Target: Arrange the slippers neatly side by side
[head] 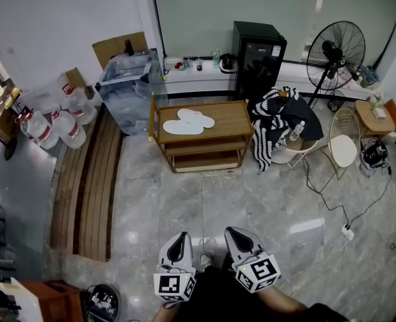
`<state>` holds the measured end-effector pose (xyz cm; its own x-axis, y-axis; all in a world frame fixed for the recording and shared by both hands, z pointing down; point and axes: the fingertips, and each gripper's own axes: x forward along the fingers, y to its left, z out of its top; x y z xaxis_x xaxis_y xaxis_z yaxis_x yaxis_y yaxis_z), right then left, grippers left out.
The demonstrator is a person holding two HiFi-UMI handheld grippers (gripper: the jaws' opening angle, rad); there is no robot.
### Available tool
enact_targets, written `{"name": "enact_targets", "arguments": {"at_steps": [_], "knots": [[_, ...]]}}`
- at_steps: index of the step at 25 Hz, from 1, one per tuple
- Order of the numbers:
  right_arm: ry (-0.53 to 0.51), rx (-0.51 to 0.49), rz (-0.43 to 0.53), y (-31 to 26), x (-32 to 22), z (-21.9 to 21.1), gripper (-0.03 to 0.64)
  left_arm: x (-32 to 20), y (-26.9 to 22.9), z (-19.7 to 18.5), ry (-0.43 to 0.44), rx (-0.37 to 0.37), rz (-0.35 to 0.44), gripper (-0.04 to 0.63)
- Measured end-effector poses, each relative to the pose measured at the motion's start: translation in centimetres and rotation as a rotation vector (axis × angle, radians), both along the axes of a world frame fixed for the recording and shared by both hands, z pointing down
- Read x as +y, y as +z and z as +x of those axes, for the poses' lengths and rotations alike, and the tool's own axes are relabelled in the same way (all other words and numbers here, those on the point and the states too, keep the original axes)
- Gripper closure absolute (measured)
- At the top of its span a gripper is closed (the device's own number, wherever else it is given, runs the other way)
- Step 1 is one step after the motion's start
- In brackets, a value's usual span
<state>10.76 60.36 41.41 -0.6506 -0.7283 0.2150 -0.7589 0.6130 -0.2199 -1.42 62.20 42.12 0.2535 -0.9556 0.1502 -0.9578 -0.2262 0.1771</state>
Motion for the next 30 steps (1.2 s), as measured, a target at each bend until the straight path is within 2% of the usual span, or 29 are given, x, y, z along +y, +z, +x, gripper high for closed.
{"name": "enact_targets", "arguments": {"at_steps": [12,20,30], "knots": [[0.005,0.014,0.005,1.1,-2.3,-1.2,0.604,-2.3,1.3,-1.0,-0.008,0.018,-0.010,0.578],[-0.022,0.006,-0.002,1.5,-9.1,-1.4,0.604,-8.8,1.7,-0.9,-0.029,0.010,-0.023,0.578],[-0.035,-0.012,-0.016,2.0,-21.2,-0.9,0.604,-20.6,1.4,0.1,-0.020,-0.032,-0.032,0.578]]}}
